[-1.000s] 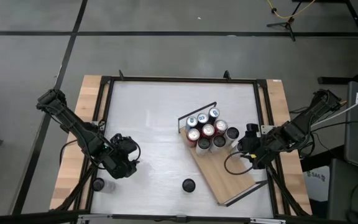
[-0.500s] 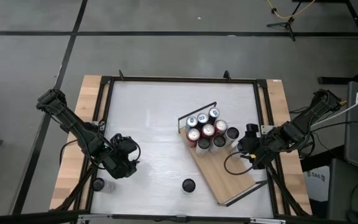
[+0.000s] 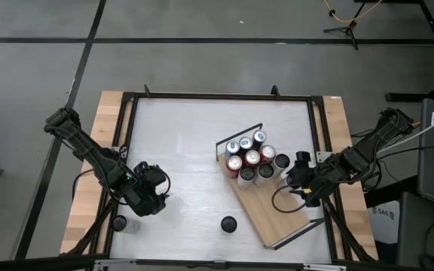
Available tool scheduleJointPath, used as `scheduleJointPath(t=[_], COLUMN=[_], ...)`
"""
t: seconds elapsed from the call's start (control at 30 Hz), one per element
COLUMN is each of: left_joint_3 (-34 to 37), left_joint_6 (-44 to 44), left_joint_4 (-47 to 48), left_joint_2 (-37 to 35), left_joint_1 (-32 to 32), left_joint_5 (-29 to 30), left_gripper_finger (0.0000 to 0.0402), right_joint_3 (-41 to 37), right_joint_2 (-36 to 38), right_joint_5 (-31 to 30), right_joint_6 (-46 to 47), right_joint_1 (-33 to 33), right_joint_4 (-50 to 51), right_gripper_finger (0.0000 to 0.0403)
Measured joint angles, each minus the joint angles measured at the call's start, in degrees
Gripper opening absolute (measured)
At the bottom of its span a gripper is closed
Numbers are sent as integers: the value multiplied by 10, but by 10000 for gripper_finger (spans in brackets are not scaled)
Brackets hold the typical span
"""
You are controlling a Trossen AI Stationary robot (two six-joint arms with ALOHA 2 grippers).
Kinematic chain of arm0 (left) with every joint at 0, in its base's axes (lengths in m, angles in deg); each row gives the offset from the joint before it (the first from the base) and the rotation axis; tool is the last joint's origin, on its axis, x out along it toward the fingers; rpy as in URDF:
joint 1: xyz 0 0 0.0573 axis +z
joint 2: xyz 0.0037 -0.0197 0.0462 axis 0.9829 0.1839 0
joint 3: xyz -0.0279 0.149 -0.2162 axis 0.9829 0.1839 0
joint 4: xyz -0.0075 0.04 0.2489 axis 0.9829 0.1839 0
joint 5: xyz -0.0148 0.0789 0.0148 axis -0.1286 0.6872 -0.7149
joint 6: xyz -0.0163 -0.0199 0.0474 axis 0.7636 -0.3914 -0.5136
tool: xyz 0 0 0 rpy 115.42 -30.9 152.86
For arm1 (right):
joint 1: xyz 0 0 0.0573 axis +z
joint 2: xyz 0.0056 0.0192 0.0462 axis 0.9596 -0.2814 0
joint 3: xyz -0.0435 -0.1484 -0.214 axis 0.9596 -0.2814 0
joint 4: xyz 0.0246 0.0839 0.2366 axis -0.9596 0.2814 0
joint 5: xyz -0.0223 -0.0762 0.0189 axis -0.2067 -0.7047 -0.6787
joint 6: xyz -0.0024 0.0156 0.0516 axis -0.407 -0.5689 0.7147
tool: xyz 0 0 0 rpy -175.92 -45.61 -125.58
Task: Place canned beverage on shelf
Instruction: Put the white pink soda can on the shelf aligned with the other white pink soda cans
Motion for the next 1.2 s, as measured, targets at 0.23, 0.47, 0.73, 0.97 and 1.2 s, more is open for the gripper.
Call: scheduleJointPath(t=[0.23, 0.47, 0.73, 0.97, 1.2], left_joint_3=[0, 0, 0, 0, 0], left_joint_6=[0, 0, 0, 0, 0], left_joint_4=[0, 0, 0, 0, 0], left_joint_2=[0, 0, 0, 0, 0], left_joint_1=[0, 0, 0, 0, 0], left_joint_5=[0, 0, 0, 0, 0], left_gripper_finger=[332, 332, 332, 332, 332], right_joint_3=[0, 0, 0, 1, 6], right_joint_2=[0, 2, 15, 25, 39], right_joint_5=[0, 0, 0, 0, -12], right_joint_6=[-5, -5, -4, -4, -4], right_joint_1=[0, 0, 0, 0, 0], right_joint_4=[0, 0, -8, -18, -17], right_gripper_finger=[296, 296, 296, 296, 296])
